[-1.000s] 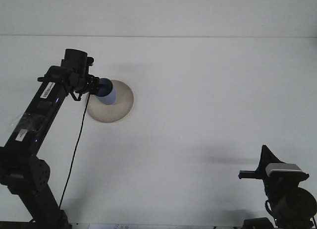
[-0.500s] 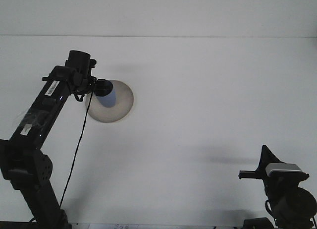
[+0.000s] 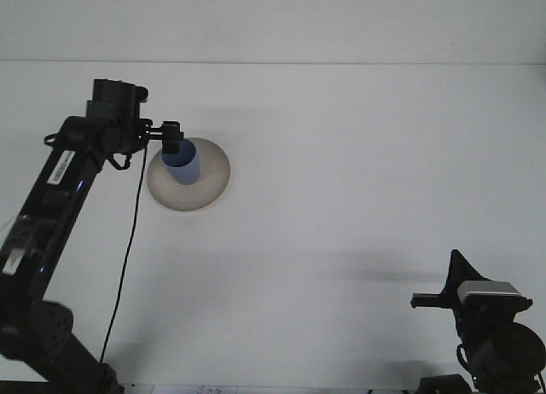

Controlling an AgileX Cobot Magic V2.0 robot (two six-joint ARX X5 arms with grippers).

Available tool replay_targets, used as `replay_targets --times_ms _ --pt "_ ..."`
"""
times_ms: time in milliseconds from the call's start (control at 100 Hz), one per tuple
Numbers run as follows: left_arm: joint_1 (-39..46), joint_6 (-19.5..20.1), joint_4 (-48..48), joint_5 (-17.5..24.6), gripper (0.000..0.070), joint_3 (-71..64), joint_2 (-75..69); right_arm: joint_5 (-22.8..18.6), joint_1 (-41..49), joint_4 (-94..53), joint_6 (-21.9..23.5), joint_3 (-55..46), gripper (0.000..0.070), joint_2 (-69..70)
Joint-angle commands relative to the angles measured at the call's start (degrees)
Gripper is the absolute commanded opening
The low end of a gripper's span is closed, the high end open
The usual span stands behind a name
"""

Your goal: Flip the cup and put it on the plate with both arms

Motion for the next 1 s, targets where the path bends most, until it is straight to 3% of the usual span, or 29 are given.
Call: replay_targets --times_ms 0,210,520,800,830,870,960,990 --pt "-0.07 -1.22 0.76 0.07 0.0530 -0.55 -3.28 0.20 -0.02 0.55 0.79 0.37 0.0000 0.04" --pt "-1.09 -2.16 9.11 0.07 0.0530 -13.40 -19.34 0.20 -0.02 0.55 0.76 0.37 0.0000 0.04" --pt "-3.39 -3.19 27.98 0.04 0.0531 -47.71 -47.80 0.17 -0.02 0.55 0.79 0.37 0.0000 0.04" --pt "-3.50 -3.54 28.09 0.07 0.0525 -66.73 -66.93 0.15 -0.02 0.52 0.76 0.37 0.0000 0.04" --pt "-3.50 -4.24 28.13 0.07 0.0484 -67.49 -68.39 0.17 -0.02 0.52 0.76 0.37 0.0000 0.04" --pt "-3.48 -4.90 28.24 0.07 0.0373 -68.08 -69.99 0.15 -0.02 0.52 0.76 0.37 0.0000 0.04" --pt "-3.48 -4.26 28.55 0.07 0.0000 -68.24 -72.52 -0.22 -0.02 0.50 0.79 0.37 0.0000 0.04" --pt "-3.48 -4.13 28.52 0.04 0.0016 -68.24 -73.07 -0.24 -0.02 0.50 0.79 0.37 0.0000 0.04"
